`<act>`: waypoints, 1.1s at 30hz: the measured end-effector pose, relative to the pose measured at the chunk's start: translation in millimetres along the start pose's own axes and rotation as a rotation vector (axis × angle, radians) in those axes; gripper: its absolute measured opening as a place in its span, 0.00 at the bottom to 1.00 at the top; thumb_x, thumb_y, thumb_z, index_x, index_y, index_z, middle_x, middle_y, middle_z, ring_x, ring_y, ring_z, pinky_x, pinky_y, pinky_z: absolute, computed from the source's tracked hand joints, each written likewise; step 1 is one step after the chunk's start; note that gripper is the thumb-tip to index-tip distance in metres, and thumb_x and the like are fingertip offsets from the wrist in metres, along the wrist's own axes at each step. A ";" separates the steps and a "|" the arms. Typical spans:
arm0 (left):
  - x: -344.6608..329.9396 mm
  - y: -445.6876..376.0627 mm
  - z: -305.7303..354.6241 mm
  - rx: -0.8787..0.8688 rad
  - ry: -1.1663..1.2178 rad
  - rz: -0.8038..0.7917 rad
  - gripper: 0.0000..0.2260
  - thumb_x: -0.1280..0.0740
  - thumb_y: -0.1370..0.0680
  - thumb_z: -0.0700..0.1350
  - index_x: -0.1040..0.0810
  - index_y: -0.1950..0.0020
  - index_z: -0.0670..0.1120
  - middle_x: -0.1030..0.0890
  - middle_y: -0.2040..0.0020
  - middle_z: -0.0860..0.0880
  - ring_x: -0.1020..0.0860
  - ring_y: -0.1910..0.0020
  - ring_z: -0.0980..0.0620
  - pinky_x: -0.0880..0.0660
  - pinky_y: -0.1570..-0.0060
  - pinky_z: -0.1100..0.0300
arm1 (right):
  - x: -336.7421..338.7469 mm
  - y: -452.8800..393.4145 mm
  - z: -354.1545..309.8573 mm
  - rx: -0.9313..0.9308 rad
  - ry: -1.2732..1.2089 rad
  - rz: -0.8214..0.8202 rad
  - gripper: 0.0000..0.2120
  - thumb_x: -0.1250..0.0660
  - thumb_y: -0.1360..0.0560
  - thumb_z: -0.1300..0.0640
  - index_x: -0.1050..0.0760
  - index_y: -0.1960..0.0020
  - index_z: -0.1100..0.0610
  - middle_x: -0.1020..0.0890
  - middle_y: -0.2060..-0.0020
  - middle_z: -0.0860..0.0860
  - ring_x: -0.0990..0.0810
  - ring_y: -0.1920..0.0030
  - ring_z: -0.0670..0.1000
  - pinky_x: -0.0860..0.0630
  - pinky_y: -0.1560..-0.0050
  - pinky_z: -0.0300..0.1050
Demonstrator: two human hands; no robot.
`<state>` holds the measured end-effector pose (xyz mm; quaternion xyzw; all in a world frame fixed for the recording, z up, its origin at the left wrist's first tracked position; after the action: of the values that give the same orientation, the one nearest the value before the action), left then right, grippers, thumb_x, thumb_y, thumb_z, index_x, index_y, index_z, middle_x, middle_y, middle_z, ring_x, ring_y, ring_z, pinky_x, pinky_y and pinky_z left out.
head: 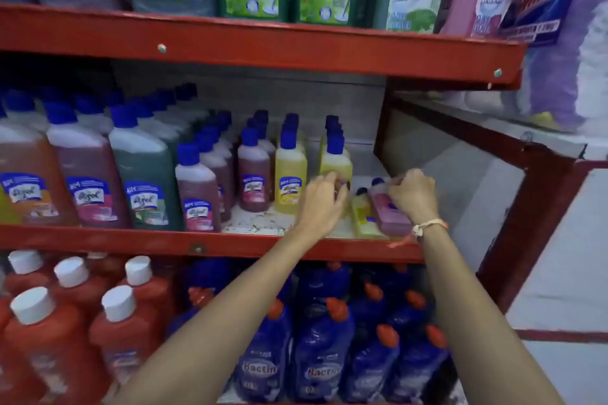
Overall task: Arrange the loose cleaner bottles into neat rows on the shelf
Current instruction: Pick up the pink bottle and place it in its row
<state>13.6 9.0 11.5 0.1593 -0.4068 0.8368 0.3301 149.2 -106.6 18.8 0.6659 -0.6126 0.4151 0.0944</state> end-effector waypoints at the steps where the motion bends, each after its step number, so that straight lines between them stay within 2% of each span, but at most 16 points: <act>1: -11.2 -5.3 -3.3 0.068 0.034 -0.047 0.10 0.39 0.24 0.42 0.22 0.46 0.43 0.17 0.50 0.42 0.21 0.50 0.43 0.25 0.47 0.49 | 0.1 -3.2 5.7 -0.050 0.040 -0.042 0.15 0.41 0.29 0.58 0.21 0.55 0.67 0.19 0.54 0.69 0.21 0.48 0.69 0.27 0.55 0.51; 3: -31.2 -15.1 -3.6 0.227 0.120 -0.161 0.10 0.37 0.26 0.41 0.20 0.48 0.41 0.16 0.49 0.40 0.20 0.48 0.41 0.24 0.46 0.49 | 1.3 -11.8 16.0 -0.114 0.092 -0.092 0.14 0.37 0.27 0.58 0.21 0.48 0.67 0.19 0.47 0.68 0.22 0.45 0.68 0.30 0.55 0.48; 6: -54.1 -25.5 -3.5 0.373 0.251 -0.318 0.09 0.35 0.27 0.41 0.18 0.55 0.38 0.17 0.58 0.37 0.19 0.54 0.40 0.22 0.47 0.45 | 0.0 -17.9 26.3 -0.161 0.101 -0.232 0.17 0.35 0.26 0.53 0.22 0.47 0.67 0.19 0.46 0.66 0.21 0.44 0.66 0.31 0.55 0.47; 8: -62.3 -34.2 -2.9 0.439 0.286 -0.360 0.11 0.33 0.27 0.44 0.18 0.56 0.36 0.18 0.62 0.39 0.19 0.59 0.43 0.21 0.47 0.46 | -4.3 -28.6 36.3 -0.197 0.010 -0.307 0.21 0.33 0.27 0.49 0.22 0.47 0.67 0.17 0.48 0.65 0.19 0.46 0.65 0.24 0.52 0.48; 10: -68.3 -41.9 -4.4 0.505 0.323 -0.375 0.15 0.30 0.29 0.46 0.20 0.53 0.34 0.19 0.62 0.40 0.20 0.61 0.45 0.20 0.48 0.46 | -3.4 -33.3 39.0 -0.253 -0.110 -0.369 0.22 0.30 0.29 0.48 0.22 0.48 0.67 0.16 0.51 0.65 0.17 0.51 0.64 0.19 0.51 0.55; 11: -68.9 -43.7 -4.8 0.531 0.348 -0.383 0.17 0.28 0.31 0.46 0.21 0.52 0.33 0.19 0.61 0.40 0.20 0.60 0.44 0.20 0.48 0.44 | -0.8 -29.8 37.1 -0.277 -0.196 -0.392 0.21 0.29 0.28 0.51 0.23 0.47 0.68 0.16 0.53 0.64 0.16 0.55 0.61 0.17 0.57 0.54; 13: -67.0 -46.5 -3.6 0.575 0.396 -0.394 0.19 0.26 0.32 0.45 0.22 0.49 0.32 0.18 0.56 0.38 0.18 0.58 0.42 0.20 0.48 0.44 | 4.4 -20.2 32.1 -0.334 -0.365 -0.470 0.20 0.28 0.27 0.57 0.25 0.44 0.72 0.17 0.60 0.61 0.18 0.64 0.55 0.19 0.72 0.43; 15: -62.6 -46.0 -1.2 0.613 0.465 -0.405 0.17 0.27 0.31 0.41 0.23 0.48 0.31 0.18 0.52 0.38 0.18 0.58 0.43 0.18 0.56 0.53 | 12.1 -8.8 27.5 -0.346 -0.474 -0.521 0.21 0.27 0.28 0.60 0.26 0.41 0.72 0.19 0.63 0.59 0.19 0.66 0.52 0.21 0.78 0.39; 17: -54.7 -41.9 3.8 0.629 0.550 -0.413 0.17 0.29 0.30 0.37 0.25 0.44 0.30 0.21 0.50 0.38 0.19 0.58 0.45 0.20 0.68 0.64 | 17.6 -1.9 22.5 -0.332 -0.560 -0.539 0.23 0.26 0.29 0.60 0.27 0.40 0.71 0.18 0.60 0.60 0.18 0.64 0.52 0.19 0.76 0.41; 20: -36.4 -35.5 4.5 0.585 0.588 -0.383 0.22 0.29 0.30 0.35 0.28 0.38 0.31 0.21 0.42 0.35 0.19 0.50 0.43 0.21 0.63 0.64 | 23.3 4.5 13.2 -0.298 -0.624 -0.542 0.27 0.25 0.31 0.60 0.28 0.37 0.70 0.17 0.53 0.62 0.17 0.61 0.54 0.17 0.69 0.44; 25: 4.0 -25.3 -10.4 0.478 0.626 -0.300 0.22 0.28 0.31 0.34 0.27 0.39 0.33 0.21 0.43 0.35 0.21 0.53 0.48 0.21 0.63 0.65 | 17.3 19.1 -15.4 -0.183 -0.717 -0.538 0.26 0.23 0.34 0.63 0.28 0.39 0.63 0.17 0.50 0.57 0.17 0.57 0.51 0.17 0.67 0.44; 29: 40.3 -14.1 -40.7 0.381 0.577 -0.219 0.21 0.27 0.33 0.34 0.24 0.41 0.35 0.18 0.47 0.39 0.19 0.56 0.52 0.19 0.58 0.65 | -8.0 35.5 -47.6 -0.116 -0.782 -0.537 0.25 0.22 0.35 0.65 0.27 0.42 0.63 0.18 0.56 0.53 0.17 0.58 0.50 0.18 0.68 0.42; 30: 47.9 -11.0 -49.6 0.372 0.560 -0.191 0.22 0.26 0.34 0.35 0.23 0.41 0.35 0.18 0.47 0.39 0.19 0.56 0.52 0.19 0.57 0.64 | -15.9 39.1 -55.9 -0.097 -0.784 -0.535 0.25 0.22 0.36 0.65 0.27 0.42 0.62 0.18 0.56 0.52 0.17 0.57 0.50 0.17 0.67 0.43; 33: 67.2 0.9 -73.6 0.375 0.500 -0.080 0.23 0.25 0.36 0.38 0.23 0.41 0.38 0.16 0.50 0.43 0.18 0.54 0.52 0.20 0.52 0.56 | -44.6 48.4 -76.6 -0.046 -0.779 -0.527 0.27 0.20 0.38 0.63 0.27 0.43 0.61 0.19 0.53 0.53 0.17 0.48 0.57 0.17 0.52 0.55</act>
<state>-35.9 94.8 1.5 0.0226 -0.1453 0.8968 0.4172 76.6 -36.4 19.3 0.9026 -0.4216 0.0826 -0.0257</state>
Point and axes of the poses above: each hand's wrist, its own y-axis away from the middle knuckle, its own x-axis out of the back of the hand, z = x × y, the point moved 2 cm from there along -y, towards the middle knuckle
